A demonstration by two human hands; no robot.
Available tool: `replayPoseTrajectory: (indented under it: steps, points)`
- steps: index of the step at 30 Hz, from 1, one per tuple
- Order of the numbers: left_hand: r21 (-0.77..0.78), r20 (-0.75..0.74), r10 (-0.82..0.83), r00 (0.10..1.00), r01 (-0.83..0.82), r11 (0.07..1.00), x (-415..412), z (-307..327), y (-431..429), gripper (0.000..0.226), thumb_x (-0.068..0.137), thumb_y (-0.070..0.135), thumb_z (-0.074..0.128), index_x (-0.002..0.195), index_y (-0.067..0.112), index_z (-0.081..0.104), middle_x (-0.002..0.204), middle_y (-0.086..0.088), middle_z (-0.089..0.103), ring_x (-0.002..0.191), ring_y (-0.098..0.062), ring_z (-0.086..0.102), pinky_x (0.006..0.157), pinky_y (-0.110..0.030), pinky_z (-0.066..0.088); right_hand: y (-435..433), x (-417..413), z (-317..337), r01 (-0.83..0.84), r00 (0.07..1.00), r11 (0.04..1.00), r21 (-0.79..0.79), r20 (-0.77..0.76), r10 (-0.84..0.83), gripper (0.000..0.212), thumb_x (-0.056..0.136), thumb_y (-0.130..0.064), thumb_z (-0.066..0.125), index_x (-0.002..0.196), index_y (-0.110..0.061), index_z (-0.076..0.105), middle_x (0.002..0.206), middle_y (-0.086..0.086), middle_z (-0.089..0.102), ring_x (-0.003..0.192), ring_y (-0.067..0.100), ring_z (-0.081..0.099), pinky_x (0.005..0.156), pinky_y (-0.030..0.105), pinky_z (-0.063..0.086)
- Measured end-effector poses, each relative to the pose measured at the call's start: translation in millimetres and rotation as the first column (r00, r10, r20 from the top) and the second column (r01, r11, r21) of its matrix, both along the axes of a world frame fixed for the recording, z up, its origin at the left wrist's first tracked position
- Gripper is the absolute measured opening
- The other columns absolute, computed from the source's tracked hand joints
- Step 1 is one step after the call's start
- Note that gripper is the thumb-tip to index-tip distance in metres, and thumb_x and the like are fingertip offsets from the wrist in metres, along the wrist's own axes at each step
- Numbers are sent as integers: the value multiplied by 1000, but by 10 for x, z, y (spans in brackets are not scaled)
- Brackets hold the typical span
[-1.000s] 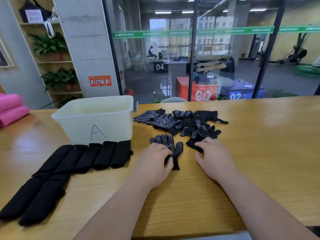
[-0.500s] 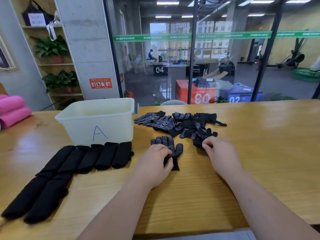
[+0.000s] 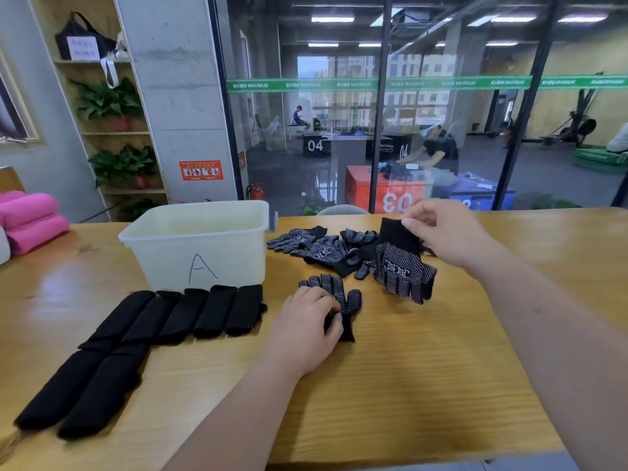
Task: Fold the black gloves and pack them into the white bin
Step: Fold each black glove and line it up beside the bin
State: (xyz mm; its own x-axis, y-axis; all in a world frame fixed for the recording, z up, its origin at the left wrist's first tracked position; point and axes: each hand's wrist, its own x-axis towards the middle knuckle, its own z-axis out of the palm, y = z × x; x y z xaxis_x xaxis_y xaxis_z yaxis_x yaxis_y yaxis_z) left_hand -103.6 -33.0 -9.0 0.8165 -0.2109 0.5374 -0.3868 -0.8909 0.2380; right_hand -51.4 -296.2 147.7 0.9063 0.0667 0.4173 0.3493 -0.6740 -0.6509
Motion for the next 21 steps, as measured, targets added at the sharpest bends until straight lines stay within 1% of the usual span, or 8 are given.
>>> replayPoseTrajectory:
  steps: [3,5,8,10,12,14,17,21]
  points:
    - [4,10,2,1000,-2,1000,-3,2,-1,34,100,46,48,115,30,74,115,17,62,114,-9,50,98,-30,45,76,14,128,-16,1000,976,216,17,13,9,102,-24,69,98,-28,75,101,-8,78,94,16,72,79,35,61]
    - [8,14,2,1000,-3,1000,-2,0,0,35,99,46,48,115,30,74,114,17,62,113,-9,50,97,-30,45,112,32,150,4,999,900,436,43,-26,9,104,-20,67,102,-22,75,105,-2,79,95,21,74,72,28,60]
    - [9,3,1,1000,-1,1000,5,1,-2,33,101,45,49,116,30,74,115,18,61,113,-8,49,98,-29,43,170,62,-53,138,990,576,806,-90,-111,9,105,-11,62,112,-10,69,121,15,73,79,22,76,70,26,64]
    - [4,0,-1,1000,1,1000,0,1,-6,31,101,44,50,116,30,73,114,19,61,112,-6,49,98,-27,42,194,61,-407,279,958,431,858,-278,-65,13,107,-8,58,120,-7,58,125,25,68,62,21,73,68,31,65]
    - [5,-10,-9,1000,9,1000,-12,-3,-4,30,102,44,50,116,31,73,114,19,61,112,-6,50,98,-27,42,191,40,-831,377,896,563,736,-443,-21,26,107,-6,55,132,-2,51,122,28,66,59,24,72,60,34,63]
    - [6,-14,-14,1000,14,1000,-16,-6,-5,29,102,43,50,115,31,72,114,19,62,110,-6,53,97,-29,44,178,21,-1170,357,879,740,570,-474,-58,38,106,-3,52,143,0,46,119,28,70,74,26,69,67,33,58]
    - [19,-33,6,999,-5,1000,-10,0,-14,30,103,45,48,116,32,71,113,19,63,109,-7,55,96,-30,44,113,-2,-1361,273,936,918,287,-298,-185,47,102,-5,53,148,-10,47,95,-2,78,88,19,73,86,44,60]
    - [43,-77,83,994,-80,996,-3,13,-19,33,104,49,44,120,33,68,118,19,61,113,-8,54,102,-32,43,23,-94,-1378,189,972,979,-83,-127,-198,47,99,-15,63,144,-21,51,93,-17,74,91,11,67,82,30,50]
